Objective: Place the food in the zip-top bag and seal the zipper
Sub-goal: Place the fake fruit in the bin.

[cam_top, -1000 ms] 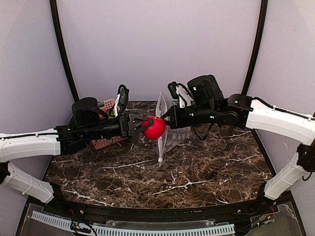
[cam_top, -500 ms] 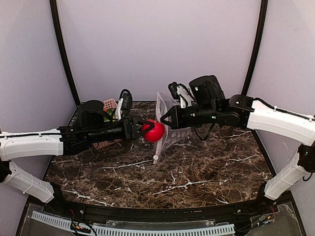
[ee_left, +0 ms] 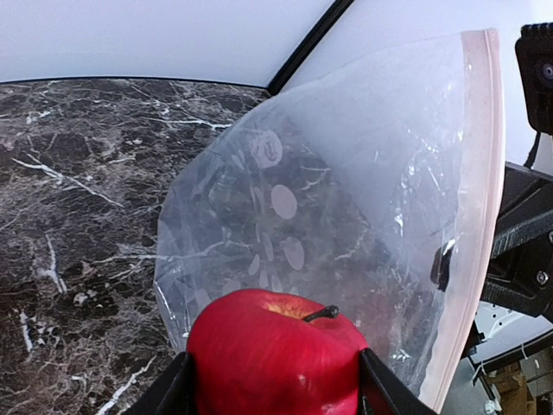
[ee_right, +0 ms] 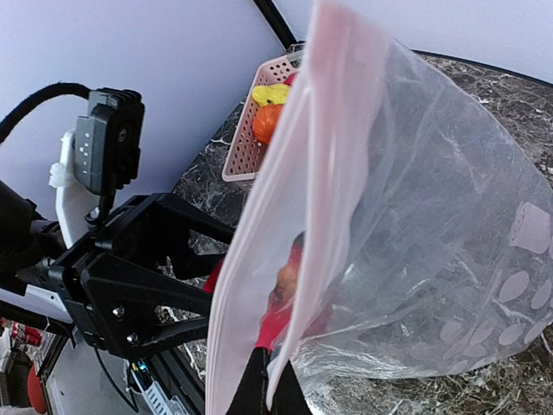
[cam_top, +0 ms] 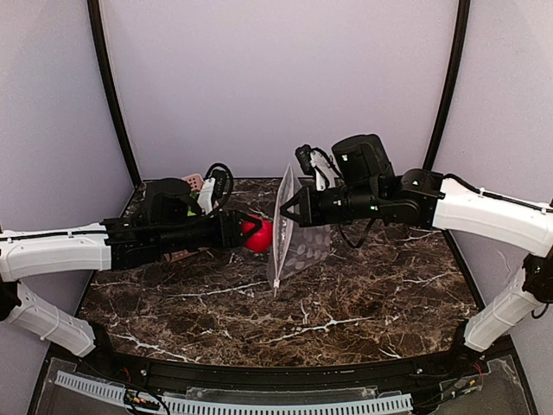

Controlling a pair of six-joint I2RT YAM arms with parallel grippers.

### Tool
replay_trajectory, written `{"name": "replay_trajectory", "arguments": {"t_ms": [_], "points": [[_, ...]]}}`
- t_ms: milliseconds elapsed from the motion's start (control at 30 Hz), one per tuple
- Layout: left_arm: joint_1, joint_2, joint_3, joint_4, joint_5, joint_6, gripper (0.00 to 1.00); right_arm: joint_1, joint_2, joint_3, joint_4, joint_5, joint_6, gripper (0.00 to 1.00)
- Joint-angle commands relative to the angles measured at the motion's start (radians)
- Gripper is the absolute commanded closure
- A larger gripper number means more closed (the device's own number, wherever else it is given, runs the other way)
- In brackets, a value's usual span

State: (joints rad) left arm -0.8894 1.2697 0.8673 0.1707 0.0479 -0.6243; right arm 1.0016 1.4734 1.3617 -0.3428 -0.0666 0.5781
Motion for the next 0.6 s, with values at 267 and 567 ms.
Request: {"name": "replay_trajectory", "arguments": {"t_ms": [267, 567], "points": [[0.375, -0.068, 0.111, -0.472, 0.014, 0.261, 0.41, 0.006, 0.009, -0.042, 0.012, 0.071, 0.025, 1.00], [0.651, 0.152, 0.171, -0.568, 0.115, 0.421, 0.42, 0.006, 0.004, -0.049, 0.038, 0.030, 0.025, 1.00]]}}
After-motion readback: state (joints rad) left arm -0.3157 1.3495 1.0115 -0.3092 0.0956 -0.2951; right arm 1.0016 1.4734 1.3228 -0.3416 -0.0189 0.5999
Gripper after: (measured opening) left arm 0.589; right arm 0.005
